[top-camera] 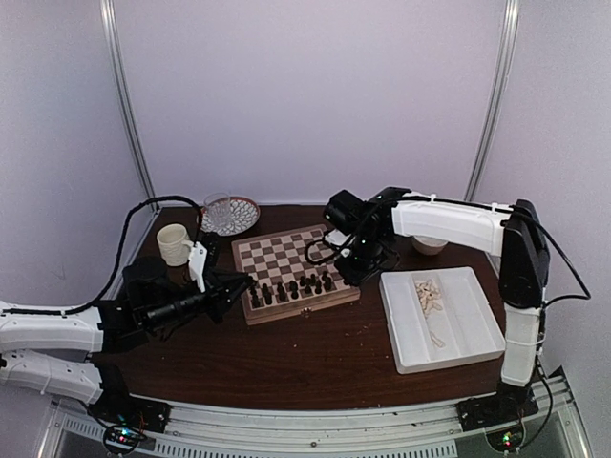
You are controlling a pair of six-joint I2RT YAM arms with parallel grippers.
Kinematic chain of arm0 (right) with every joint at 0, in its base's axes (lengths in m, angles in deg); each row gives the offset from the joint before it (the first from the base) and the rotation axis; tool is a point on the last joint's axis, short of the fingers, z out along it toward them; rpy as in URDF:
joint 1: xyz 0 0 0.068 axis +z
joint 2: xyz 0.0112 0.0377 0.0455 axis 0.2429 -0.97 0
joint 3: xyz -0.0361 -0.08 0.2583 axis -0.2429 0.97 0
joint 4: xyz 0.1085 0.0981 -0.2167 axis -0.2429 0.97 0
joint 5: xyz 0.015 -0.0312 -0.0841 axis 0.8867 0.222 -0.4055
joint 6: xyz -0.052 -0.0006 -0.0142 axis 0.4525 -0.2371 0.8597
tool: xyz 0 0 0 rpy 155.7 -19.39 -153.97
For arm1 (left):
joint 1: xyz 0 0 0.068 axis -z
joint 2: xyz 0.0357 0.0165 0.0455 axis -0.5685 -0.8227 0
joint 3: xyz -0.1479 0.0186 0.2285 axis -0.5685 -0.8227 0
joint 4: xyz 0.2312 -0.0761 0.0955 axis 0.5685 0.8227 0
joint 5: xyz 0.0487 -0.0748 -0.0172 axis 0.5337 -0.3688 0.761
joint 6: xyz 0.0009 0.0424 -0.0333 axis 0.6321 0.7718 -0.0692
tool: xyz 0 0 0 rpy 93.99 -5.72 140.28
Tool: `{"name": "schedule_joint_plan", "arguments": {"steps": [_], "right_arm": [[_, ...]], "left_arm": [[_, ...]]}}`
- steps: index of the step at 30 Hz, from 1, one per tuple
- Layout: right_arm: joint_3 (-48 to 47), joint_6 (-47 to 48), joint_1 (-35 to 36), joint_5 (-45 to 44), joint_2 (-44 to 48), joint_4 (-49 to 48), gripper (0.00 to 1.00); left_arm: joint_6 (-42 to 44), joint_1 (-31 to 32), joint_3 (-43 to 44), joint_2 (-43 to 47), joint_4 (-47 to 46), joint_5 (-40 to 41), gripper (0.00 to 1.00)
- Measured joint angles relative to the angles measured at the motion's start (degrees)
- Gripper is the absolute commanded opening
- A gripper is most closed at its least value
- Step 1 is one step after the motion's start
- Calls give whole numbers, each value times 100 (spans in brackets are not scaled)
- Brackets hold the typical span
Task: Set up the chess pieces on the board
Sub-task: Place the rook at a8.
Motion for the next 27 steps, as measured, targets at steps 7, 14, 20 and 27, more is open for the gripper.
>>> {"name": "schedule_joint_plan", "arguments": {"steps": [7,14,20,27], "right_arm": [[-402,221,-90,-4,-671,243,9],[-546,304,-227,17,-723,275,10],[-986,385,-297,39,-1036,291,11],[-1182,407,-297,61,-1379,332,13]], "left_arm": [[0,0,107,-234,61,-20,0],[0,0,129,-249,96,-28,0],[0,0,129,-234,101,-31,0],[-2,0,129,-214,105,-48,0]]}}
